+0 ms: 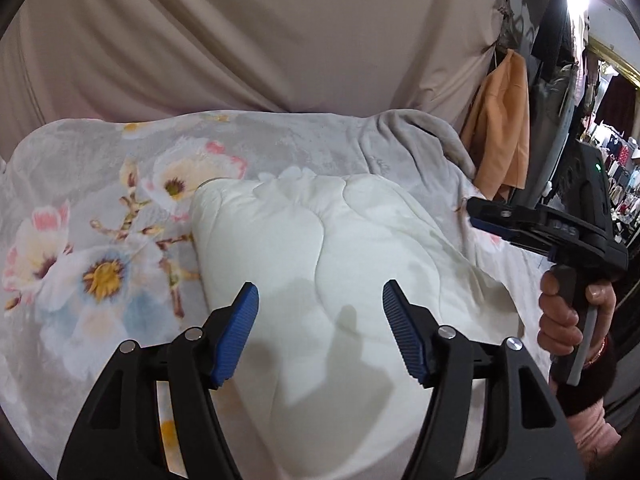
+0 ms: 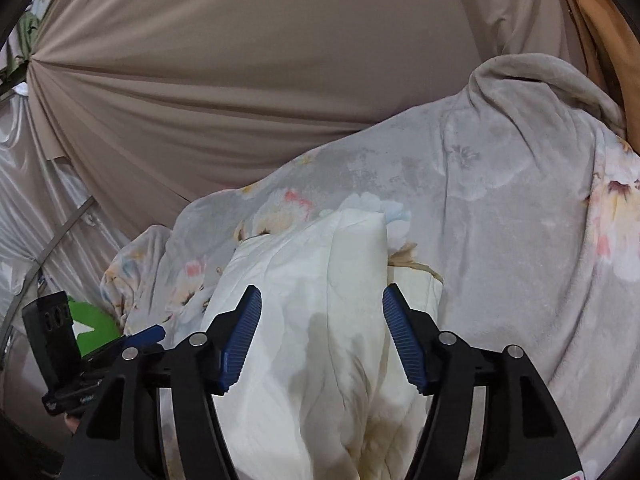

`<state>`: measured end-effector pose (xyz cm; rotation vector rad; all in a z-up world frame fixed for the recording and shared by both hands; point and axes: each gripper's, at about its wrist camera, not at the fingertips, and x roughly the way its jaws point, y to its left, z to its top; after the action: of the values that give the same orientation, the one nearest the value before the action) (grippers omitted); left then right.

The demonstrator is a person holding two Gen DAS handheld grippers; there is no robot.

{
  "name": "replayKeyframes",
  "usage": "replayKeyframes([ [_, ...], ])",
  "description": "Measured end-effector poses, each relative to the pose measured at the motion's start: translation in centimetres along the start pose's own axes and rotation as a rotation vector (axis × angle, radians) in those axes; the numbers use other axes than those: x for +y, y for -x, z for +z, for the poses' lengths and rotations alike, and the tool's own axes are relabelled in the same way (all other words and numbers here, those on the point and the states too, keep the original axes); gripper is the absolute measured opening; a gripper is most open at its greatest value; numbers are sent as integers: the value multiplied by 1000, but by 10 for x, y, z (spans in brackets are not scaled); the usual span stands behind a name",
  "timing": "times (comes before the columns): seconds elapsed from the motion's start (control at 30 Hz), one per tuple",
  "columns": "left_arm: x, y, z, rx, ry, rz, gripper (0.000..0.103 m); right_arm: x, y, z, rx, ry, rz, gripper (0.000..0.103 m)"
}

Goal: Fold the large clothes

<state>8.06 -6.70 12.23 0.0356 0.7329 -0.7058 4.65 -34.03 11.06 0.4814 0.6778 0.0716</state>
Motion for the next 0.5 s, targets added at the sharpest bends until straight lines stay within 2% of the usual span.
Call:
replayKeyframes([
  [0.1,-12,-20,4,-19,-35,70,63,0,-42,12,72,1,-107,63],
  [0.17,-13,-33,2,-8,-30,88,63,-5,-69,5,137,30,-168,48],
  [0.2,-13,-40,-1,10,-22,84,63,-9,-75,-2,152,31,-151,32],
  [0.23,-11,-45,-3,23,-17,81,63,-14,-77,-11,150,22,-121,24],
  [0.27,-11,-49,-6,25,-23,88,63,-15,-73,-17,130,28,-116,19],
  [0.33,-15,-52,-11,12,-62,119,66,-13,-53,-27,44,48,-114,10],
  [0.43,-19,-56,-17,4,-79,115,72,-15,-26,-41,-49,34,-108,8],
  [0.5,-22,-60,-19,-2,-96,119,73,-23,-29,-48,-35,15,-124,7],
])
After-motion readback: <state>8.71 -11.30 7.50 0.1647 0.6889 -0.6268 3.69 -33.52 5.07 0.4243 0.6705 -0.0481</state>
